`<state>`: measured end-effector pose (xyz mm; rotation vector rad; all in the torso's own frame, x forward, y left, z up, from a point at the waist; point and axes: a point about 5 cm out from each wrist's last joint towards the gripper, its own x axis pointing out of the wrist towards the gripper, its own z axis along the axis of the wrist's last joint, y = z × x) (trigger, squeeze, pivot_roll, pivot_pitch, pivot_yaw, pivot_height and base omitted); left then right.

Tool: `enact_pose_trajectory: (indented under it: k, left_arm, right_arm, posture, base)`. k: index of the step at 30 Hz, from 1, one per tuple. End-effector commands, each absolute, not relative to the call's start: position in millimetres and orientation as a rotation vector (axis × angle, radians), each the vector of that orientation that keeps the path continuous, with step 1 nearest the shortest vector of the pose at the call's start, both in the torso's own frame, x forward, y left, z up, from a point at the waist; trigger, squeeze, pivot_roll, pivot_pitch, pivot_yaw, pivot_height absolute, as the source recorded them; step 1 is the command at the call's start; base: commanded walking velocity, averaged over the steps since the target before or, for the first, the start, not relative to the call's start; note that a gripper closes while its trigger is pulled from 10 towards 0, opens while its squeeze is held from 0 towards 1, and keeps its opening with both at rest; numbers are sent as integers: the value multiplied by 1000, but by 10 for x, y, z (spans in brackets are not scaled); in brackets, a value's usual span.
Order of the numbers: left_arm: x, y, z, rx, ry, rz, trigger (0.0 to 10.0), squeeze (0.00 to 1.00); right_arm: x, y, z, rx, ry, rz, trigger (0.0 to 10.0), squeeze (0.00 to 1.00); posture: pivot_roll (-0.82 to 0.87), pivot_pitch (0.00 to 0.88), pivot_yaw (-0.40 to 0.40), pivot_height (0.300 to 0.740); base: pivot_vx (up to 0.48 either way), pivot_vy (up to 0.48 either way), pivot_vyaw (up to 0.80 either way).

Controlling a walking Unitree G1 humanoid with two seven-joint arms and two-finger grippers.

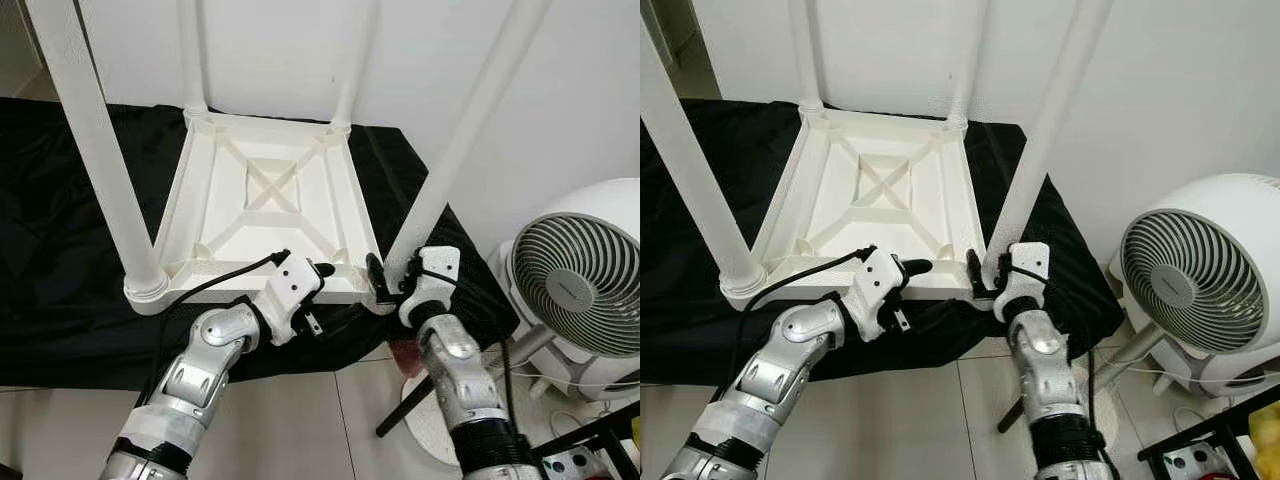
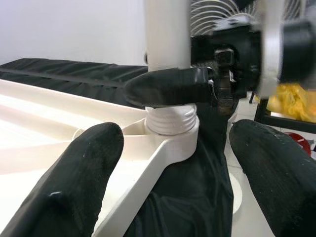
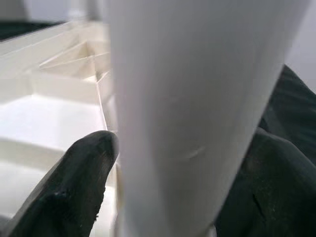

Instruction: Building children table

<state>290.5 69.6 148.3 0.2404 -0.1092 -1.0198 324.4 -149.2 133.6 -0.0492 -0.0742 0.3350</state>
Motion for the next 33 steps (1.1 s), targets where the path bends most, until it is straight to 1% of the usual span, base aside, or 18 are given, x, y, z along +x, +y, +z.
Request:
enact_pose_trajectory:
  k: [1, 4, 7, 10, 14, 15, 16, 18, 19, 27, 28, 29, 33]
  left_arm:
    - [2907, 663, 1502, 249, -119, -987, 10000, 0]
    - [2896, 644, 1492, 263, -117, -1000, 10000, 0]
    - [2861, 604, 1450, 307, -115, -1025, 10000, 0]
    - [2852, 587, 1438, 301, -109, -1026, 10000, 0]
    - [2859, 581, 1433, 313, -110, -1018, 10000, 0]
    - [2859, 573, 1442, 314, -113, -1013, 10000, 0]
    - [2859, 568, 1450, 313, -117, -1010, 10000, 0]
    - [2859, 565, 1456, 313, -119, -1008, 10000, 0]
    - [2861, 566, 1461, 312, -120, -1006, 10000, 0]
    - [2864, 583, 1447, 318, -114, -997, 10000, 0]
    - [2864, 584, 1447, 318, -114, -996, 10000, 0]
    - [2862, 584, 1444, 317, -113, -997, 10000, 0]
    - [2857, 583, 1438, 314, -111, -999, 10000, 0]
  right_arm:
    - [3260, -1517, 1291, -64, -54, 401, 10000, 0]
    - [3316, -1558, 1264, -92, -28, 450, 10000, 0]
    - [3415, -1604, 1188, -194, 28, 505, 10000, 0]
    - [3460, -1562, 1161, -165, 65, 563, 10000, 0]
    - [3479, -1521, 1142, -174, 75, 602, 10000, 0]
    - [3480, -1480, 1135, -173, 76, 635, 4471, 0]
    - [3478, -1448, 1127, -172, 74, 664, 1255, 0]
    - [3477, -1429, 1121, -171, 72, 683, 1255, 0]
    - [3474, -1410, 1113, -172, 73, 696, 0, 0]
    - [3460, -1424, 1054, -152, 78, 702, 0, 0]
    - [3459, -1442, 1045, -139, 84, 683, 8863, 0]
    - [3457, -1461, 1044, -121, 79, 647, 10000, 0]
    - [3446, -1466, 1032, -74, 69, 574, 10000, 0]
  posture:
    - [-48, 0, -139, 740]
    - [-48, 0, -140, 740]
    - [-45, 0, -138, 740]
    - [-39, 0, -141, 740]
    - [-34, 0, -142, 740]
    - [-31, 0, -143, 740]
    - [-31, 0, -143, 740]
    - [-31, 0, -143, 740]
    - [-26, 0, -145, 740]
    - [-28, 0, -147, 740]
    - [-31, 0, -147, 740]
    - [-34, 0, -148, 740]
    - [-41, 0, -146, 740]
  base:
    - [0, 0, 0]
    - [0, 0, 0]
    - [0, 0, 0]
    - [0, 0, 0]
    - [0, 0, 0]
    - [0, 0, 0]
    - [0, 0, 0]
    - [0, 0, 0]
    - [0, 0, 0]
    - [0, 0, 0]
    - [0, 0, 0]
    - [0, 0, 0]
    - [0, 0, 0]
